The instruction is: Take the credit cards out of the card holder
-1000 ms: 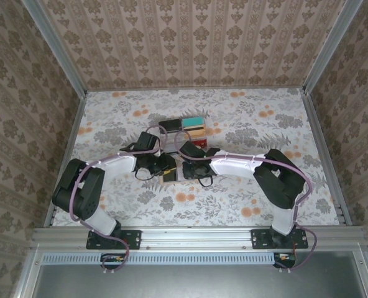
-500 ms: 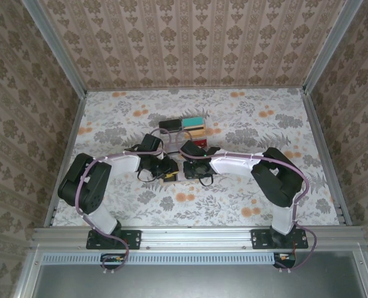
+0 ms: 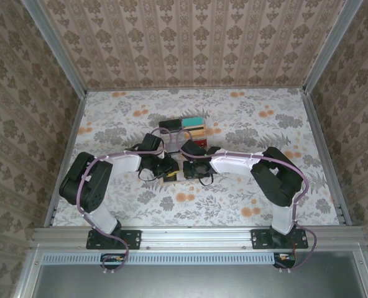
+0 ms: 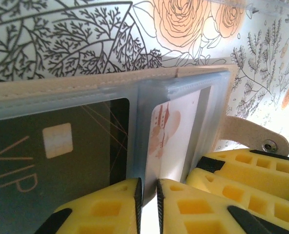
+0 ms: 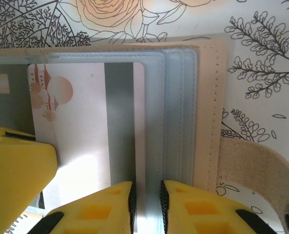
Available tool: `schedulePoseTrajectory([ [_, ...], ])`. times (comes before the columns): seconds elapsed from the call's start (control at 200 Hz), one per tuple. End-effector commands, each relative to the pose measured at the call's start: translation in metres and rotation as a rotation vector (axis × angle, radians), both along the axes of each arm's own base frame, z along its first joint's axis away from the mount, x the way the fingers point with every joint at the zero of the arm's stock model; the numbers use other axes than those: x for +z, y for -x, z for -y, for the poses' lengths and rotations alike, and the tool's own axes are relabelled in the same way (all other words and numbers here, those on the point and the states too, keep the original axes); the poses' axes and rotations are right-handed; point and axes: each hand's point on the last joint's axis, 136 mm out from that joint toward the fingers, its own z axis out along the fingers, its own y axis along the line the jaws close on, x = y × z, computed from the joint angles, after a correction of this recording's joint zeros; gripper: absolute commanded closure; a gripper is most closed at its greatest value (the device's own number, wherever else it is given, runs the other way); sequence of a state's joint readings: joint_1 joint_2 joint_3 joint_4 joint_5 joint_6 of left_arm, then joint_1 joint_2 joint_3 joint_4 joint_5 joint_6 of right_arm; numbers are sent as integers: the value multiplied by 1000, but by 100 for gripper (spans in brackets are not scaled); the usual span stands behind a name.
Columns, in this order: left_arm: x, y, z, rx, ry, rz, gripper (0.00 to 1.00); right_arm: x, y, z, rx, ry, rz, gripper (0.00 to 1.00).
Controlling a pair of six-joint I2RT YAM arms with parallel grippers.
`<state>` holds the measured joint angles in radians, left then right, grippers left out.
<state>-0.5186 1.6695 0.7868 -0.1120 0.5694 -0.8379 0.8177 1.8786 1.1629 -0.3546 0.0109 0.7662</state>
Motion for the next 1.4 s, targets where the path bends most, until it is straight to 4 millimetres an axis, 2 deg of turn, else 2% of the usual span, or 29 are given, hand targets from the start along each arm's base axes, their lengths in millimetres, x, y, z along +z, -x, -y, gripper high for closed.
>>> schedulePoseTrajectory([
  [0.0, 7, -1, 5, -14, 28, 17, 85, -11, 4, 2, -17, 1, -42, 75],
  [0.22, 13, 0, 1, -20, 28, 53, 94, -12, 4, 4, -26, 0, -47, 75],
  [0.42, 18, 3, -13, -48, -32, 100, 99, -8, -1, 11, -59, -30, -34, 75],
  [0.59, 28, 6, -26, -73, -89, 152, 99, 6, -5, 9, -45, -116, -17, 75],
  [0.71, 41, 5, -34, -105, -130, 211, 100, 29, -10, 3, -22, -216, 30, 72],
  [0.91, 76, 7, -50, -221, -241, 364, 100, 82, -22, -4, 25, -427, 120, 56],
  [1.03, 105, 6, -57, -309, -307, 511, 100, 105, -31, 6, 31, -462, 188, 35],
  [1.155, 135, -2, -63, -357, -367, 660, 100, 114, -40, 29, -5, -425, 247, 17],
  [1.26, 158, -14, -63, -393, -406, 759, 100, 117, -43, 49, -36, -392, 272, 10],
  [1.395, 185, -27, -50, -496, -403, 868, 100, 120, -42, 74, -83, -358, 304, 2],
])
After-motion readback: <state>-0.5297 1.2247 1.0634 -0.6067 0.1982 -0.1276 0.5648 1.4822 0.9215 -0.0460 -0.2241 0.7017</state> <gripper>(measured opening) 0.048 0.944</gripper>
